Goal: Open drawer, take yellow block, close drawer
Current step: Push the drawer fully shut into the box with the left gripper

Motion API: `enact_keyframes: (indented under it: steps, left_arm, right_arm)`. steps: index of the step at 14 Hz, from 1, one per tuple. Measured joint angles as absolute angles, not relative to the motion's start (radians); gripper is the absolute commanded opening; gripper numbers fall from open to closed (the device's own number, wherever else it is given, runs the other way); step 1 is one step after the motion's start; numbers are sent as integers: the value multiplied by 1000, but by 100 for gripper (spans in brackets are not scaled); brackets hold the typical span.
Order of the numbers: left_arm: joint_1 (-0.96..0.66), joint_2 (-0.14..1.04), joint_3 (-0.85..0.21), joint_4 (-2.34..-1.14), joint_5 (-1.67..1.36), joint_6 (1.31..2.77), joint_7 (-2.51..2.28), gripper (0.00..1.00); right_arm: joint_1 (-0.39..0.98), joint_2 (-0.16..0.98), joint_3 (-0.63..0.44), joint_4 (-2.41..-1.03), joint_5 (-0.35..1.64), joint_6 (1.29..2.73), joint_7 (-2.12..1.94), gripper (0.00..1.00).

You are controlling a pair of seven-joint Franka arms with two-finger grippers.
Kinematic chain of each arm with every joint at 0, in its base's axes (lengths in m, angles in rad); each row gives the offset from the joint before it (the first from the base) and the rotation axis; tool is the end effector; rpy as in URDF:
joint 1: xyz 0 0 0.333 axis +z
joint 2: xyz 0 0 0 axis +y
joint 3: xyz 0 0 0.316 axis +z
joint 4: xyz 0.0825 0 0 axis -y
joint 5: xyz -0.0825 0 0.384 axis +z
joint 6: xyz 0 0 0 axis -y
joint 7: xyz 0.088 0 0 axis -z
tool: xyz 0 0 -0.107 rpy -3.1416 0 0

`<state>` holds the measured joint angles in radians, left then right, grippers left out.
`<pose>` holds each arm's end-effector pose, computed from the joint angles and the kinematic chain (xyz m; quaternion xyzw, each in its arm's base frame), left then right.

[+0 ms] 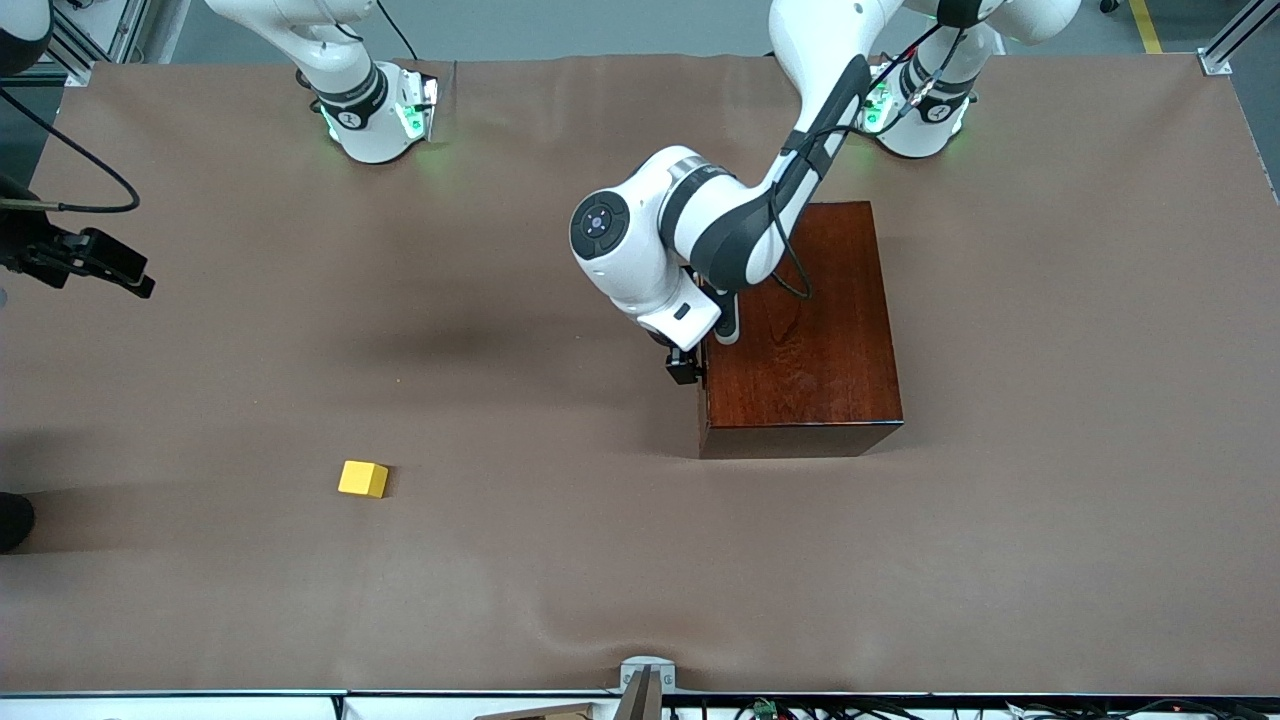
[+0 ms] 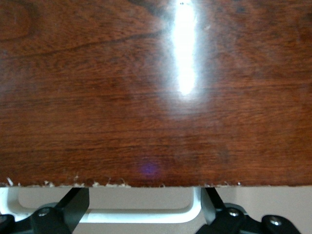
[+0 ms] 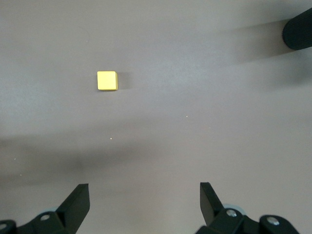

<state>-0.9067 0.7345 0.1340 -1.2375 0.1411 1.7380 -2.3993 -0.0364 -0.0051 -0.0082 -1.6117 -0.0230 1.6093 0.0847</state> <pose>0.5082 -0.5102 0.3190 -0.7007 -0.6952 -0.1157 0.1113 0.5552 -0.0272 0.6114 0.9979 -0.0642 0.0016 0.0114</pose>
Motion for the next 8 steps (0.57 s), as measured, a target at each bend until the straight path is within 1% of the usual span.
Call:
enact_keyframes:
  steps: [3, 8]
  left_arm:
    - [-922, 713, 137, -1211, 161, 1738, -2395, 100]
    - [-912, 575, 158, -1200, 167, 1720, -2296, 100]
  right_arm:
    - [-40, -2, -8, -1610, -23, 1607, 85, 100]
    - [-39, -2, -10, -1601, -23, 1601, 85, 100]
